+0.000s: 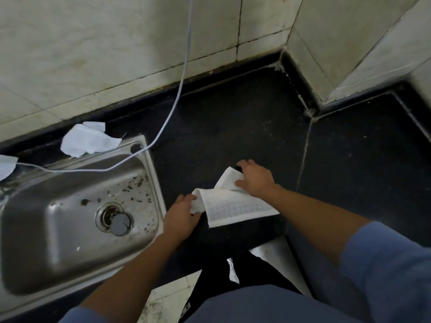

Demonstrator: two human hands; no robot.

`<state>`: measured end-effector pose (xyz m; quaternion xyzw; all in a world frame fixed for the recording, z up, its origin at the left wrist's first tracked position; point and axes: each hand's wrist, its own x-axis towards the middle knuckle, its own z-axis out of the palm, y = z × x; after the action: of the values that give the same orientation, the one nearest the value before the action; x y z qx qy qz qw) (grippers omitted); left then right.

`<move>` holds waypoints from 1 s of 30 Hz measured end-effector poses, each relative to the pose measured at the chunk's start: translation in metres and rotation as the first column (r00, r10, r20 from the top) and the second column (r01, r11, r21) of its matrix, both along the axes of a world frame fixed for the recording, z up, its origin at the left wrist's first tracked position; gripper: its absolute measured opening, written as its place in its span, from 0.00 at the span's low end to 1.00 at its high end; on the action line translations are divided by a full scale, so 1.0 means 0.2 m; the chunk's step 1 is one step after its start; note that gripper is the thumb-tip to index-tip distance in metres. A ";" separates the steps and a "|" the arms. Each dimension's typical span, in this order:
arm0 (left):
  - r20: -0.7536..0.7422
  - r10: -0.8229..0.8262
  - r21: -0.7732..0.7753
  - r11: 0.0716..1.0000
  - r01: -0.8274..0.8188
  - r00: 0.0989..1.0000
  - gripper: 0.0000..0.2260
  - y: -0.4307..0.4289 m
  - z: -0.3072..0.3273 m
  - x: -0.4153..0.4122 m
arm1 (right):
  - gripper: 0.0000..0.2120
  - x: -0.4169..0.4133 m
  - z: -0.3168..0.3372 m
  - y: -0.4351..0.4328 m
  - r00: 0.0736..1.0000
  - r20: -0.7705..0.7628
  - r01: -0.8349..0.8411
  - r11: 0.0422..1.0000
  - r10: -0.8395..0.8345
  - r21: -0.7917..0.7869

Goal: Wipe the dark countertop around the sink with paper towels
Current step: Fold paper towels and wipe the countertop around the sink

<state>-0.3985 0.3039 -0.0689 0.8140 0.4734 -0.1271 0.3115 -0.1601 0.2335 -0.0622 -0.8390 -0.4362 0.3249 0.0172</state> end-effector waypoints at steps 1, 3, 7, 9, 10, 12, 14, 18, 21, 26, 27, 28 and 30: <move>0.016 0.034 -0.002 0.999 -0.034 0.999 0.21 0.00 0.00 0.00 | 0.20 -0.02 -0.01 0.01 1.000 0.015 -0.008 0.999 0.009 -0.032; 0.082 0.079 -0.021 0.997 -0.078 0.993 0.24 0.00 0.01 0.03 | 0.12 -0.03 -0.01 0.01 1.000 -0.003 0.010 1.000 -0.010 -0.011; 0.042 -0.063 -0.079 0.995 0.066 0.997 0.26 0.04 0.02 0.14 | 0.05 0.00 0.06 -0.07 0.976 -0.150 0.189 0.952 -0.156 0.240; 0.053 -0.171 0.003 0.985 0.171 0.984 0.14 0.04 0.02 0.19 | 0.03 0.04 0.09 -0.13 0.946 -0.192 0.312 0.897 -0.262 0.314; 0.083 -0.205 0.069 0.978 0.199 0.975 0.10 0.04 0.03 0.21 | 0.03 0.08 0.10 -0.17 0.923 -0.199 0.379 0.863 -0.329 0.334; 0.125 -0.264 0.175 0.955 0.241 0.956 0.10 0.02 0.02 0.23 | 0.04 0.15 0.09 -0.23 0.875 -0.176 0.484 0.802 -0.451 0.349; 0.100 -0.343 0.192 0.928 0.320 0.934 0.12 0.00 -0.01 0.21 | 0.05 0.20 0.05 -0.29 0.848 -0.140 0.528 0.794 -0.511 0.301; -0.045 -0.444 0.095 0.890 0.446 0.895 0.13 -0.02 -0.03 0.18 | 0.13 0.21 -0.02 -0.35 0.887 -0.062 0.462 0.876 -0.458 0.135; 0.027 -0.307 0.116 0.946 0.302 0.951 0.12 -0.01 0.00 0.20 | 0.17 0.20 -0.01 -0.33 0.920 0.062 0.363 0.902 -0.386 0.232; -0.022 0.095 0.059 0.994 -0.094 0.995 0.17 0.10 -0.02 0.35 | 0.22 0.22 0.03 -0.17 0.965 0.153 0.172 0.953 -0.214 0.250; -0.105 0.062 0.018 0.998 -0.060 0.993 0.18 0.11 -0.02 0.38 | 0.23 0.22 0.03 -0.14 0.979 0.137 0.129 0.978 -0.152 0.163; -0.178 -0.002 -0.033 0.999 -0.004 0.984 0.18 0.11 -0.01 0.41 | 0.23 0.23 0.02 -0.12 0.989 0.123 0.070 0.996 -0.077 0.062; -0.247 -0.127 -0.106 0.989 0.103 0.961 0.16 0.07 -0.01 0.45 | 0.16 0.22 0.00 -0.11 0.991 0.127 -0.035 0.997 0.043 -0.064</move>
<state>-0.3091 0.3176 -0.0699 0.8021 0.4548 -0.2694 0.2778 -0.1151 0.2121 -0.0626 -0.8496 -0.4423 0.2840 -0.0432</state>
